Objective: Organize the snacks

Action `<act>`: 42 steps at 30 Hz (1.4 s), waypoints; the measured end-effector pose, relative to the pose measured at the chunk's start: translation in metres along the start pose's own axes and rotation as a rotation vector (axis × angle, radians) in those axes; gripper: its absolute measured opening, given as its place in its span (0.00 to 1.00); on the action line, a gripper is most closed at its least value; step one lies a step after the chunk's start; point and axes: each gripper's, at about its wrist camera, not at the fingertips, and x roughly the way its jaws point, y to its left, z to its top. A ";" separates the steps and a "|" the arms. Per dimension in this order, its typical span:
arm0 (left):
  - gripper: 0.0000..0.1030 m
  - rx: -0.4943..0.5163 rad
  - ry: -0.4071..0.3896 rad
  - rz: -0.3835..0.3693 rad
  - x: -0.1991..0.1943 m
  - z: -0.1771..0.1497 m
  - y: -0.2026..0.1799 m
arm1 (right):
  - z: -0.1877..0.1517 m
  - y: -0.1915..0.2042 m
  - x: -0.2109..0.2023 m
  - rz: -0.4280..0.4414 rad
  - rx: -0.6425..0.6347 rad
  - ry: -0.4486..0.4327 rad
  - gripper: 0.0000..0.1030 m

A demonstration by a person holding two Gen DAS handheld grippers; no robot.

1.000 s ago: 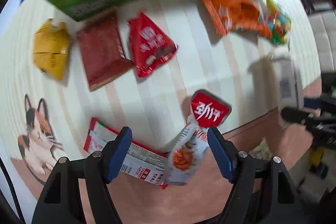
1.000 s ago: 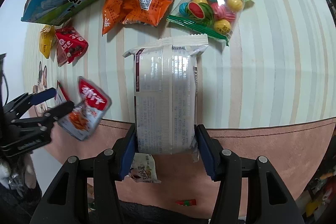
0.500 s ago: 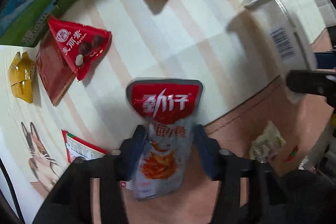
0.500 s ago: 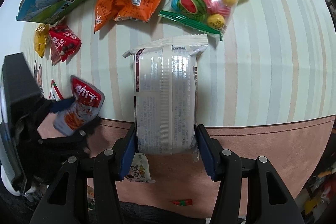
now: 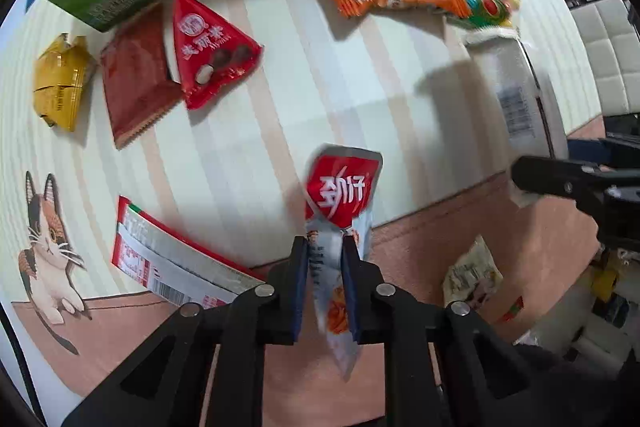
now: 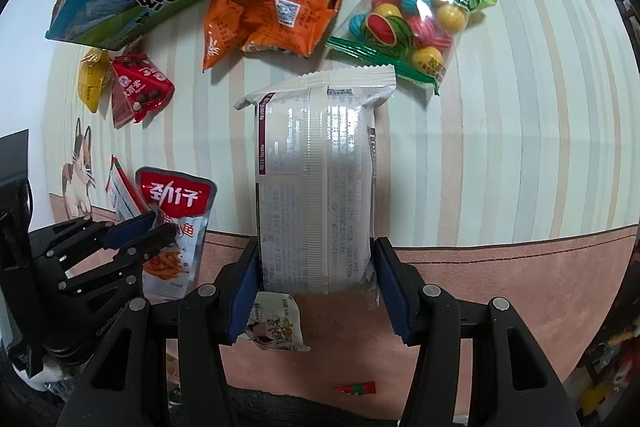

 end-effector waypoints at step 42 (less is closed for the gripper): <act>0.35 -0.211 -0.159 -0.085 -0.125 -0.008 0.075 | 0.005 -0.013 -0.067 0.115 0.023 -0.099 0.56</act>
